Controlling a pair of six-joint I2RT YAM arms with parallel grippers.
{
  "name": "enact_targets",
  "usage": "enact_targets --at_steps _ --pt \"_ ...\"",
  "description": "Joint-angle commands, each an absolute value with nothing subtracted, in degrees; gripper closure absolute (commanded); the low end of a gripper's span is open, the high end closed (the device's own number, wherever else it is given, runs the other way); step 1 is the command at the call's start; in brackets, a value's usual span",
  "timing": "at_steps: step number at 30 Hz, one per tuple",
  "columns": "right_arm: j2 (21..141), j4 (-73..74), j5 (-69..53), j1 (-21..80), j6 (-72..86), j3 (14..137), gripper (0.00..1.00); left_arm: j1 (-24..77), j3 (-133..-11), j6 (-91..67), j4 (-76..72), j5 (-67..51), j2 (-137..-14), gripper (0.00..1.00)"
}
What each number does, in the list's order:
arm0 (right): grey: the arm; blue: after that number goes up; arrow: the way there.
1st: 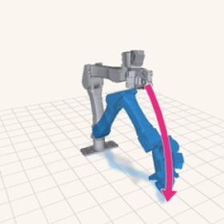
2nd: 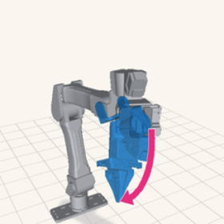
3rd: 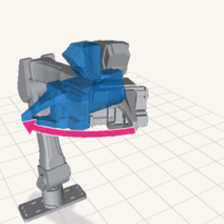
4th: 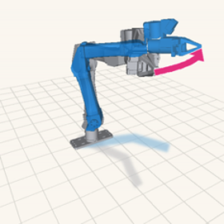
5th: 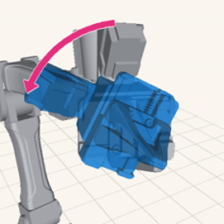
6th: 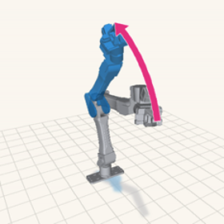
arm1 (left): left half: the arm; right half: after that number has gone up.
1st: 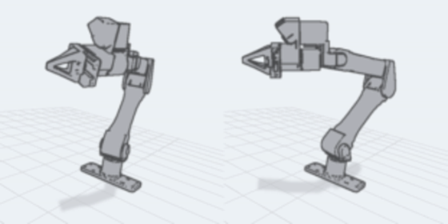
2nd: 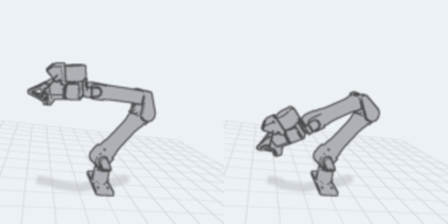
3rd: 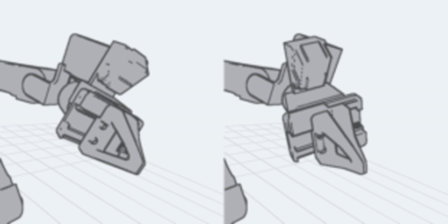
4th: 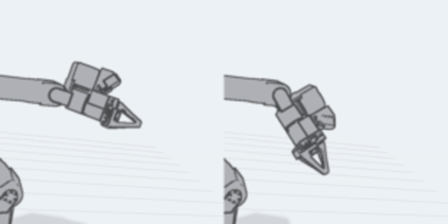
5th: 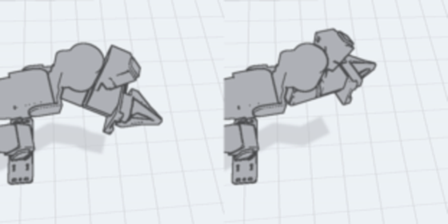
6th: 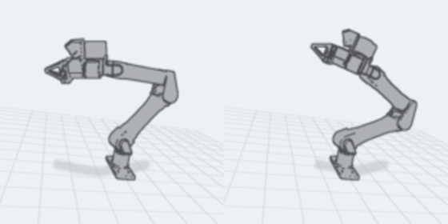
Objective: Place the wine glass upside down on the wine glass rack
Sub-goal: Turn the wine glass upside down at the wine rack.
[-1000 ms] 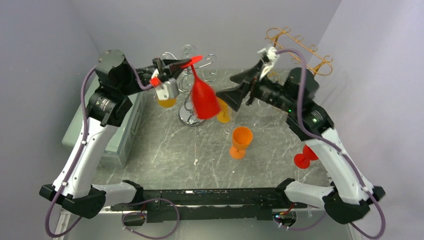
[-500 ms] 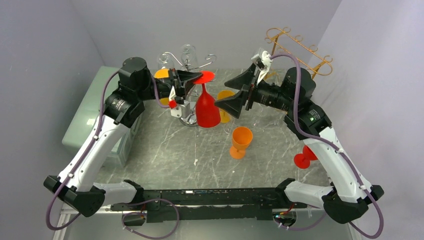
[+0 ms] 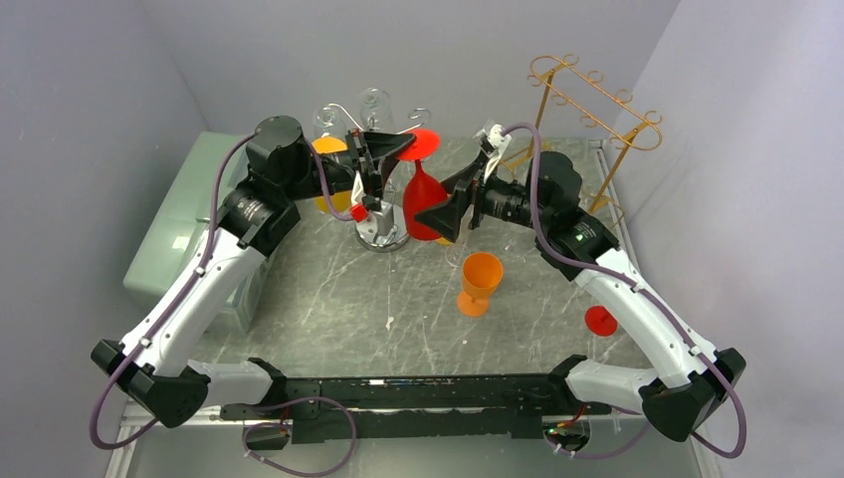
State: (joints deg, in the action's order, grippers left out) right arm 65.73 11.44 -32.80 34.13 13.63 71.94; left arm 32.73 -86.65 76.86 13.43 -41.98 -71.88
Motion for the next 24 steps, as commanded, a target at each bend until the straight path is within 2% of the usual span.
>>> enact_targets --at_steps 1,4,5,6,7,8,9,10,11,12,19,24 --pt "63.3 2.1 -28.0 34.5 13.1 70.4 0.01 33.9 -88.8 74.6 7.8 -39.5 -72.3 1.00" --pt "63.7 0.3 -27.4 34.5 13.1 69.8 0.16 34.4 -89.5 72.6 7.1 -38.2 -72.7 1.00" --pt "63.8 0.2 -26.2 34.5 12.7 69.4 0.24 34.4 -89.5 71.8 6.9 -37.8 -72.8 1.00" --pt "63.8 -0.9 -25.2 34.5 12.1 69.2 0.38 34.5 -89.5 71.0 6.6 -37.3 -72.8 0.98" --pt "63.8 -1.0 -23.4 34.4 11.5 69.1 0.50 34.5 -89.7 70.0 6.6 -36.8 -72.8 0.86" --pt "63.8 -0.4 -21.3 34.3 10.2 69.0 0.63 34.5 -90.2 68.7 7.2 -35.9 -72.9 0.61" --pt "63.8 -0.3 -19.1 34.2 9.0 69.0 0.75 34.5 -90.9 67.3 8.0 -34.6 -73.1 0.46" --pt "63.8 -0.3 -17.0 33.8 8.1 68.9 0.82 34.5 -91.7 65.9 9.5 -33.5 -73.2 0.33" --pt "63.7 -0.3 -16.2 33.0 7.6 68.6 0.83 34.5 -92.5 64.2 10.7 -32.1 -73.3 0.23" --pt "63.7 -0.4 -16.4 31.8 7.5 68.3 0.83 34.5 -93.1 62.5 11.6 -30.7 -73.4 0.17" --pt "65.0 -3.9 -19.6 24.2 9.0 66.8 0.76 34.5 -95.6 52.3 16.5 -23.5 -72.5 0.03" --pt "69.3 -5.7 -19.0 23.8 5.6 67.8 0.74 34.5 -99.9 42.8 22.4 -18.1 -72.9 0.01"
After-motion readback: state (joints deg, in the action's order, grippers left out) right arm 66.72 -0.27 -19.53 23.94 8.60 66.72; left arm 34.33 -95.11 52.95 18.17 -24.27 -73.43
